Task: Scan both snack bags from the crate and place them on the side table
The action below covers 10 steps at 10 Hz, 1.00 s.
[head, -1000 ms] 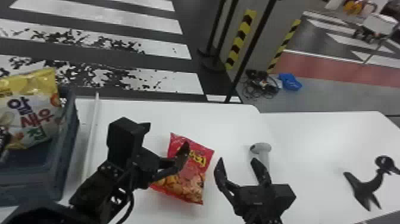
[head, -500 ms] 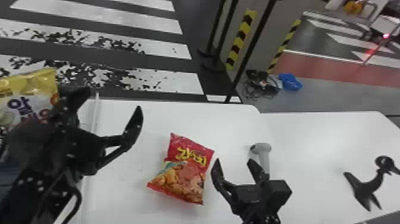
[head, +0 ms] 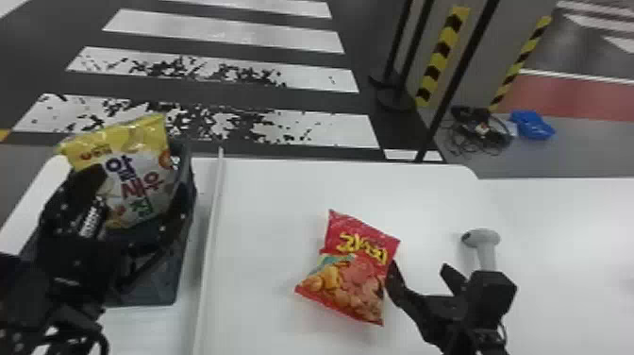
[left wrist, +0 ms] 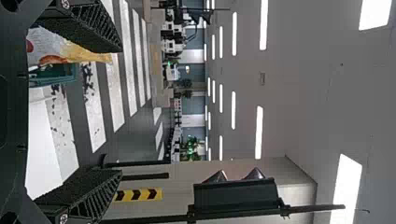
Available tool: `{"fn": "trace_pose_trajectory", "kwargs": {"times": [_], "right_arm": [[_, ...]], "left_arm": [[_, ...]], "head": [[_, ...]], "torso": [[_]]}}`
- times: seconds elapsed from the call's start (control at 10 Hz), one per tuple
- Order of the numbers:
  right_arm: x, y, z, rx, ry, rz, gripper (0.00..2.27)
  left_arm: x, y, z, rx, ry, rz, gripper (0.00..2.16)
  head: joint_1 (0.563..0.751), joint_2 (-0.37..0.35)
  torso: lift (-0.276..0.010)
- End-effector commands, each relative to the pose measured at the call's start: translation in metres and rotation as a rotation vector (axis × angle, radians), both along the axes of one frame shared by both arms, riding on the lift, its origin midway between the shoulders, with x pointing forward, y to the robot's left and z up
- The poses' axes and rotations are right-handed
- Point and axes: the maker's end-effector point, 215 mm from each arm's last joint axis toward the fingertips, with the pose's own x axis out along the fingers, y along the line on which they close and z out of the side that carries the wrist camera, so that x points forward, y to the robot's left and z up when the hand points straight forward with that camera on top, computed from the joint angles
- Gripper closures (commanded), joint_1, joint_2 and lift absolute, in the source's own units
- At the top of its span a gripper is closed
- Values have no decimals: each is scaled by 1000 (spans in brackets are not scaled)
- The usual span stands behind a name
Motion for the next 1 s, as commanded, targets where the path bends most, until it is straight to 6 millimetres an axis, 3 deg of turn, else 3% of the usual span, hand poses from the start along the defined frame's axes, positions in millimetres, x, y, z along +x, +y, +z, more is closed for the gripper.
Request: {"fn": "trace_pose_trajectory", "kwargs": {"times": [0.0,0.4,0.9], "right_arm": [[-6,0,-15,82,74,30,113],[-29,14,-37,318,226,138,151],[-58,50,-33,678,357,295,171]], "left_arm": [[-9,9,-12,-4,20,15,73],[-24,26,-34,-50,42,46,76],[-26,22,-51,-75,77,38,76]], "head": [[695,-164],[695,-129],[695,-85]], "torso": [[-95],[-95],[-95]]}}
